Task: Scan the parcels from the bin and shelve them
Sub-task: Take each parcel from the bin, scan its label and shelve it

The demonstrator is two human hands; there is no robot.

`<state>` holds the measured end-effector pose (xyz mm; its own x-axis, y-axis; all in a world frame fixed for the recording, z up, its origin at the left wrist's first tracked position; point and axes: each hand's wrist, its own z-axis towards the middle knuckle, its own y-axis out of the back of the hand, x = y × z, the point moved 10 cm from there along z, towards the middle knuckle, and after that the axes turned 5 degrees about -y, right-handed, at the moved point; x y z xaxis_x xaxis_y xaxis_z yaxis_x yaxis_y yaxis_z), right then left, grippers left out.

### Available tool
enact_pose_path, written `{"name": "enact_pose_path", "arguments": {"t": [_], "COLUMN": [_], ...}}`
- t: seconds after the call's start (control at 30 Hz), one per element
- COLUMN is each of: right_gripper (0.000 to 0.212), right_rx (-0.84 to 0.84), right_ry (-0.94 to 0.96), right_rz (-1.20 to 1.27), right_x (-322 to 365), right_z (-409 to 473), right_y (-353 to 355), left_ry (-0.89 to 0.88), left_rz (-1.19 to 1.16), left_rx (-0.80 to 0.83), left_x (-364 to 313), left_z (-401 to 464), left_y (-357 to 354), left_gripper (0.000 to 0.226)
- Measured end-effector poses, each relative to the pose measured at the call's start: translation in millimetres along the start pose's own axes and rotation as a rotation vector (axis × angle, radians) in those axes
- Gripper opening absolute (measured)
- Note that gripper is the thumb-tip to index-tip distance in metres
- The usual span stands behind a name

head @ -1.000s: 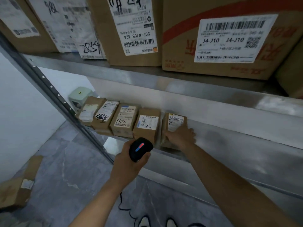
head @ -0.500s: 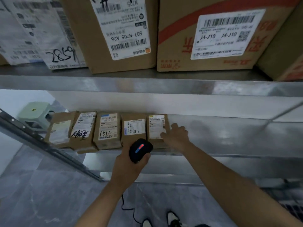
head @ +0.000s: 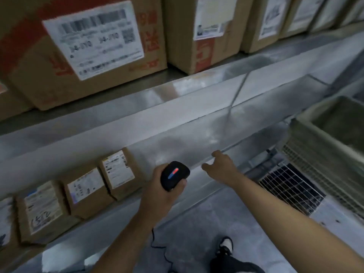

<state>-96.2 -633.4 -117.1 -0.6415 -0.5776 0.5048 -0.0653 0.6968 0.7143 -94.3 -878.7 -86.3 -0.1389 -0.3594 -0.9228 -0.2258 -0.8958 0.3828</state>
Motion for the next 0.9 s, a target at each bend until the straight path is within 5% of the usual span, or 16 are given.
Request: {"name": "enact_pose_path", "arguments": {"t": [0.33,0.9], "right_gripper": [0.057,0.069], "right_rx": [-0.171,-0.372], "right_ry": [-0.277,-0.497], "right_rz": [0.215,0.517], "right_x": [-172,-390], "right_z": [15,19], "right_y": [136,279], "left_ry": [-0.132,-0.341], "left_rz": [0.064,0.107], "left_rx": [0.286,0.625], "left_x": [-89,-222], "left_z": [65,116], "left_y": [-173,-466], "left_gripper": [0.052,0.052]}}
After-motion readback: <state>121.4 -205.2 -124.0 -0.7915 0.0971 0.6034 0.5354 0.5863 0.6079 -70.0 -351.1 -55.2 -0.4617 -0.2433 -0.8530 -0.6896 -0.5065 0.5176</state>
